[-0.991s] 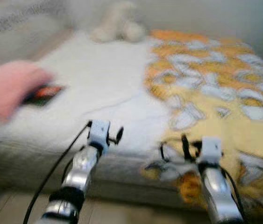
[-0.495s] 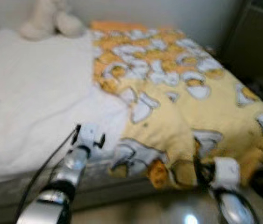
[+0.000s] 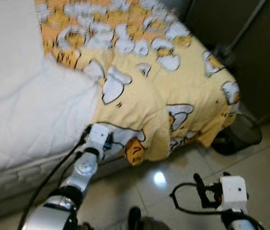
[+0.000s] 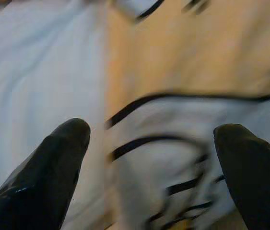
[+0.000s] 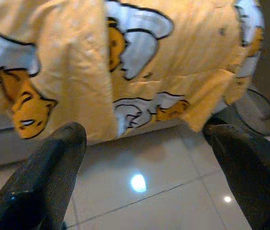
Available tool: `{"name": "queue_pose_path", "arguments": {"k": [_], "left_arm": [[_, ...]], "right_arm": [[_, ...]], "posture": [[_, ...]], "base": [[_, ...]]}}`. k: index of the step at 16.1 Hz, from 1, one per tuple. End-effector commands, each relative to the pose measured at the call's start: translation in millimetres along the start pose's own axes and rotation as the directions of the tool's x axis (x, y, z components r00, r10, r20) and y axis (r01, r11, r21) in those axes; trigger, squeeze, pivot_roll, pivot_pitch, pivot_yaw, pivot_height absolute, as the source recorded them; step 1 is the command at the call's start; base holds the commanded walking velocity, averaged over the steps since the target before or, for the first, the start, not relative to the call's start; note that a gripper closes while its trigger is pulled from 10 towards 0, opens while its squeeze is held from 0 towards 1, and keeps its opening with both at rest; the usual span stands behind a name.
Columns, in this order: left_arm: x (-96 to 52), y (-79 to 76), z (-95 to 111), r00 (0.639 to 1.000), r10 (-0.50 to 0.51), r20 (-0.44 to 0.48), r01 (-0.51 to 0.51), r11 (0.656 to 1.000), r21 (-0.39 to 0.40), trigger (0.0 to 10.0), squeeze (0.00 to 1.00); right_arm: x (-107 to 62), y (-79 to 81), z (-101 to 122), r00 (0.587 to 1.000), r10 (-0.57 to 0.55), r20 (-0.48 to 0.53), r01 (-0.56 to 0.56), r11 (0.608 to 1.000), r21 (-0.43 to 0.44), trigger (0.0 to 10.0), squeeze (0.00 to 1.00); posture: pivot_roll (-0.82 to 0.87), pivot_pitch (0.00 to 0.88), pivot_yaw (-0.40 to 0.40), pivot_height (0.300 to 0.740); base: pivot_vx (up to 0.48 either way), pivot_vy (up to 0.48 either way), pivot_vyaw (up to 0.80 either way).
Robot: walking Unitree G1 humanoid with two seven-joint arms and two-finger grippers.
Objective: Clean up the room
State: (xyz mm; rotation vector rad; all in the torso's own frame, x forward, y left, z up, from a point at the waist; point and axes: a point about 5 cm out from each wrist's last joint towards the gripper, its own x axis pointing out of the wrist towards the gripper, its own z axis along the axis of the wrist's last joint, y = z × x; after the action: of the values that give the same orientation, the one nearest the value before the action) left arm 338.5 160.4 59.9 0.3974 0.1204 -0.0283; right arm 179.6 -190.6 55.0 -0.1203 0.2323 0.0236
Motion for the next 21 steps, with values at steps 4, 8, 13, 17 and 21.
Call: {"name": "queue_pose_path", "arguments": {"k": [4,8,13,17,21], "left_arm": [[-9.5,-2.5,-15,0.997,0.065,-0.042,-0.067,0.996,-0.061,10.0,0.00],[-9.0,-21.3,-7,1.000,0.015,-0.016,-0.016,0.993,-0.115,10.0,0.00],[-6.6,-10.3,-14,0.987,0.122,-0.107,-0.129,0.990,-0.064,10.0,0.00],[-7.3,-7.2,-23,0.979,0.080,-0.186,-0.092,0.994,-0.057,10.0,0.00],[-2.7,2.9,-23,0.966,0.095,-0.242,-0.135,0.979,-0.153,0.0,0.00]], "right_arm": [[-21.4,-10.1,-3,0.998,0.001,-0.064,-0.004,0.999,-0.048,10.0,0.00],[-32.5,-10.4,-2,0.995,0.015,-0.095,-0.020,0.998,-0.055,10.0,0.00],[-38.1,-13.9,-1,0.992,0.009,-0.122,-0.018,0.997,-0.073,10.0,0.00],[-44.3,-18.7,1,0.992,-0.006,-0.123,-0.004,0.997,-0.079,10.0,0.00],[-40.9,-17.4,4,0.993,0.001,-0.120,-0.010,0.997,-0.076,10.0,0.00]], "posture": [[-0.17,0.371,-0.184,0.740],[-0.19,0.390,-0.200,0.740],[-0.23,0.394,-0.205,0.740],[-0.24,0.407,-0.219,0.740],[-0.24,0.392,-0.221,0.740]], "base": [[0.000,0.000,0.00],[0.000,0.000,0.00],[0.000,0.000,0.00],[0.000,0.000,0.00],[0.000,0.000,0.00]]}}
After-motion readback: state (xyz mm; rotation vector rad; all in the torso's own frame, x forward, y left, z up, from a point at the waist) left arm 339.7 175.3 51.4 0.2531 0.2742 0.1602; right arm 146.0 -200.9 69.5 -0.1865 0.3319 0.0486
